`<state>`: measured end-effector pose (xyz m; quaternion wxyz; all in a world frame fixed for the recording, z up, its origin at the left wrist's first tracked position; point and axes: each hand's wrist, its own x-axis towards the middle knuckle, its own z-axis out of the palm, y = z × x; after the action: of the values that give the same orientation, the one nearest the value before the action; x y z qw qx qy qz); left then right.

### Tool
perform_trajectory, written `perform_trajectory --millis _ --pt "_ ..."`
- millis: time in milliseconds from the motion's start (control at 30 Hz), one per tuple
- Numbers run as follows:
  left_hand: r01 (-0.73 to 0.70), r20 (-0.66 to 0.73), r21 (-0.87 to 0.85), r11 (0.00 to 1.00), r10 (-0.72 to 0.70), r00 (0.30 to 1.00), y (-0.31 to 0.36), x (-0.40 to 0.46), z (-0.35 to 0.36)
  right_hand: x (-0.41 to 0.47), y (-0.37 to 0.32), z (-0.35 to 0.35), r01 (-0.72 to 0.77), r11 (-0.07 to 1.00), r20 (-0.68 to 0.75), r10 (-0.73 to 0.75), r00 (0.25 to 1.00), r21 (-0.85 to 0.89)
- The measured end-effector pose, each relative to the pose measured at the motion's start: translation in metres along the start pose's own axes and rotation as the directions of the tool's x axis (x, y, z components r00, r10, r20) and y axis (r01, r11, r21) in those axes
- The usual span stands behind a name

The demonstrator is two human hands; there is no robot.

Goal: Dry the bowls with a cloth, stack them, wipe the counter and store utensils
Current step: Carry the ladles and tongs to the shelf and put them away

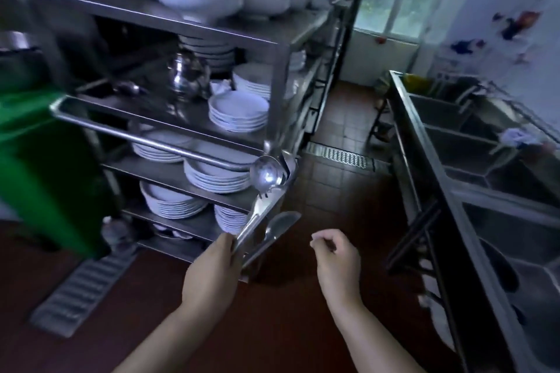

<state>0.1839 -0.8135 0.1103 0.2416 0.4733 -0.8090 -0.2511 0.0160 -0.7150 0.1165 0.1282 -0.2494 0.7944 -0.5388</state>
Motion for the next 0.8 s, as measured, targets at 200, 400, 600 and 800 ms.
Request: perform_trajectory --millis 200,400,600,800 --pt "0.18 -0.184 -0.005 0.984 -0.178 0.967 -0.072 0.051 -0.055 0.029 -0.055 0.106 0.145 0.989 0.195 -0.145 0.97 0.016" --pt "0.361 -0.293 -0.051 0.931 -0.359 0.886 -0.111 0.132 -0.09 0.076 -0.101 0.19 0.232 0.961 0.331 -0.27 0.904 0.151" --pt "0.431 -0.356 -0.02 0.902 -0.409 0.84 -0.135 0.235 -0.123 0.146 -0.153 0.265 0.277 0.923 0.398 -0.367 0.841 0.267" --pt "0.485 -0.354 -0.1 0.869 -0.486 0.799 -0.16 0.311 -0.142 0.207 -0.185 0.335 0.249 0.926 0.426 -0.355 0.832 0.285"
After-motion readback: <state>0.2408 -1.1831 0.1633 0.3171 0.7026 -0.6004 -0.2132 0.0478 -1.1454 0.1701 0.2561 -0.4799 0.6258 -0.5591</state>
